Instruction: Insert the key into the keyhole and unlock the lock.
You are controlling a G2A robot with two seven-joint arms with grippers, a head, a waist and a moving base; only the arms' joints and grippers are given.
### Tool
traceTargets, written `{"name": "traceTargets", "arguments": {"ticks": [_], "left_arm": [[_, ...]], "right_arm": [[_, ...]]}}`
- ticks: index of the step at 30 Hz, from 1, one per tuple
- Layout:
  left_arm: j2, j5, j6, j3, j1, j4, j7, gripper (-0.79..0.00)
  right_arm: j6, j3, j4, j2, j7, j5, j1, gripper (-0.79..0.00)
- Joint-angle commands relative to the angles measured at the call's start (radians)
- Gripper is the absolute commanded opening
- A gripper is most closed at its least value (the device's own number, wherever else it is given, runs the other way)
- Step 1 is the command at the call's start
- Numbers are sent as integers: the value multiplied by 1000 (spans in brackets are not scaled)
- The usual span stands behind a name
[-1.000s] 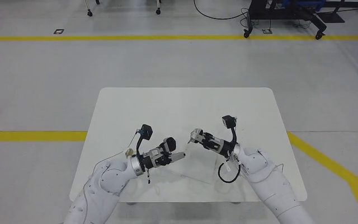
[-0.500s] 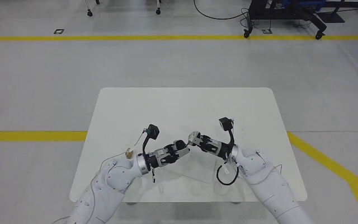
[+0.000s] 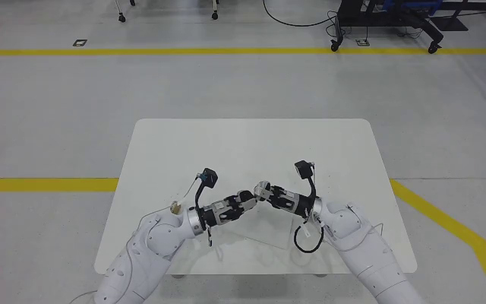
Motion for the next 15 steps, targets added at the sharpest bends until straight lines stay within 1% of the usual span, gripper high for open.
{"name": "traceTargets", "arguments": {"ticks": [1, 2, 11, 12, 13, 14, 15], "left_arm": [[0, -1, 2, 0, -1, 2, -2, -745], [0, -1, 2, 0, -1, 2, -2, -785], [1, 3, 20, -5, 1, 8, 1, -785], [2, 3, 19, -7, 2, 7, 1, -785], [3, 5, 17, -11, 3, 6, 0, -785], [4, 8, 15, -15, 4, 4, 0, -785], [6, 9, 11, -21, 6, 0, -1, -785]], "right_arm": [[1, 0, 1, 0, 2, 1, 1, -785], [1, 0, 2, 0, 2, 1, 2, -785], [-8, 7, 12, 2, 14, 20, 5, -785], [-10, 7, 12, 3, 20, 27, 5, -733], [-12, 7, 12, 3, 29, 36, 5, -576], [-13, 8, 15, 4, 39, 43, 7, -508], [-14, 10, 19, 5, 47, 53, 10, -480]]}}
